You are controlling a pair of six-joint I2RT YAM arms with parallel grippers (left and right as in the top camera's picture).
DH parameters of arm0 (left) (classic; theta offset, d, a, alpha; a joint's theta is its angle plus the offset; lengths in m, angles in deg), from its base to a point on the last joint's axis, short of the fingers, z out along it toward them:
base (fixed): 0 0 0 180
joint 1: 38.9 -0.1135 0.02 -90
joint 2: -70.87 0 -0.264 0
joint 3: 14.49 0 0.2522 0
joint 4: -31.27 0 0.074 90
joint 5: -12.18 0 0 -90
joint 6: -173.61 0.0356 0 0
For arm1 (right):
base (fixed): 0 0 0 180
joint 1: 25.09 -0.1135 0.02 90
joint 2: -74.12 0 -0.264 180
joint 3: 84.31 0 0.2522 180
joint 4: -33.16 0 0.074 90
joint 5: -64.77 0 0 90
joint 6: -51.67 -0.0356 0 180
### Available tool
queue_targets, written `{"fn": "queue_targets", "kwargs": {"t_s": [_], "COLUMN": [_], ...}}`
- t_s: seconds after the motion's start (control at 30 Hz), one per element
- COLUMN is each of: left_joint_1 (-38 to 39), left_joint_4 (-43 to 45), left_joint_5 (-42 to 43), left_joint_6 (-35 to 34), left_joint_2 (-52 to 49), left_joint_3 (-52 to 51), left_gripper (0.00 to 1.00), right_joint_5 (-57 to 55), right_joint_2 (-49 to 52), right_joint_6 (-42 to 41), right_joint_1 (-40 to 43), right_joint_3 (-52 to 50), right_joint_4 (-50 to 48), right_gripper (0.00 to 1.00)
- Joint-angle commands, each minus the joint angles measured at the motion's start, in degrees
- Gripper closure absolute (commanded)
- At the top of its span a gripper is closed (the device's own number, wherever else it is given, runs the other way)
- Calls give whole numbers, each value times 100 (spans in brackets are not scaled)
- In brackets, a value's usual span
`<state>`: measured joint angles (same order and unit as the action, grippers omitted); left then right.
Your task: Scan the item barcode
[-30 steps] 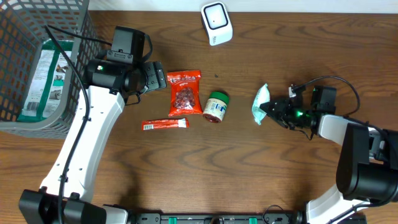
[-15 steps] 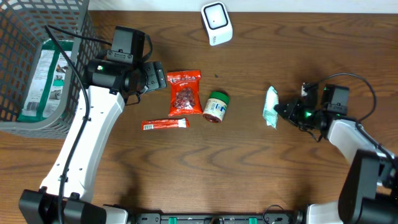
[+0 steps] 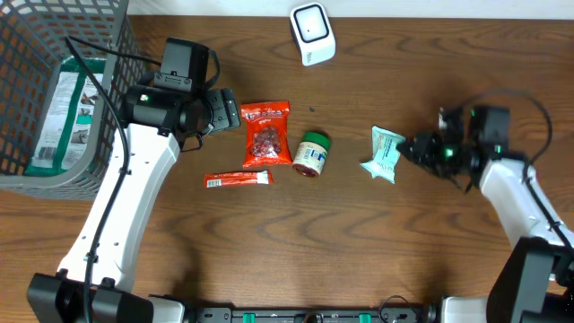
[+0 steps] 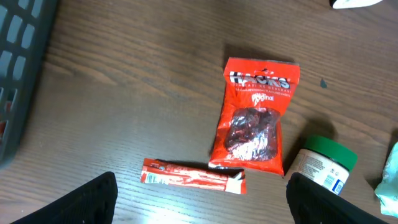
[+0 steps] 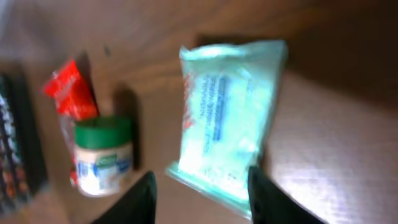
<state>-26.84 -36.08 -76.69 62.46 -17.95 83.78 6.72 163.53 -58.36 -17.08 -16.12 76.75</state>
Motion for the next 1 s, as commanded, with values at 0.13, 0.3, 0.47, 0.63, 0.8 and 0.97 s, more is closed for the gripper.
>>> {"fn": "queue_targets", "kwargs": {"t_s": [0.13,0.3,0.47,0.63,0.8,0.97], "left_joint_1": [-20,-20,-20,-20,-20,-20], "left_joint_4": [-15,-15,-15,-15,-15,-15], "left_joint_5": [-52,-55,-55,-52,-52,-52], "left_joint_6": [24,24,24,24,24,24], "left_joint_2": [72,72,72,72,72,72], "left_joint_3": [11,11,11,11,11,11], "left_gripper": [13,13,13,13,13,13], "right_joint_5": [-3493,-4461,-4669,-4885,-4981,-5053], "right_joint_2": [17,356,1246,1967,2441,2761], "right_joint_6": [-162,-671,-833,-955,-973,-975], "right_joint_1": [-1788,-2638,-2892,-2900,-2905,-2905], "right_joint_3": [2184,2264,2267,2267,2264,2262], "right_joint_4": [1869,2055,1871,1725,1650,1672], "right_gripper": [51,50,50,51,53,54]}}
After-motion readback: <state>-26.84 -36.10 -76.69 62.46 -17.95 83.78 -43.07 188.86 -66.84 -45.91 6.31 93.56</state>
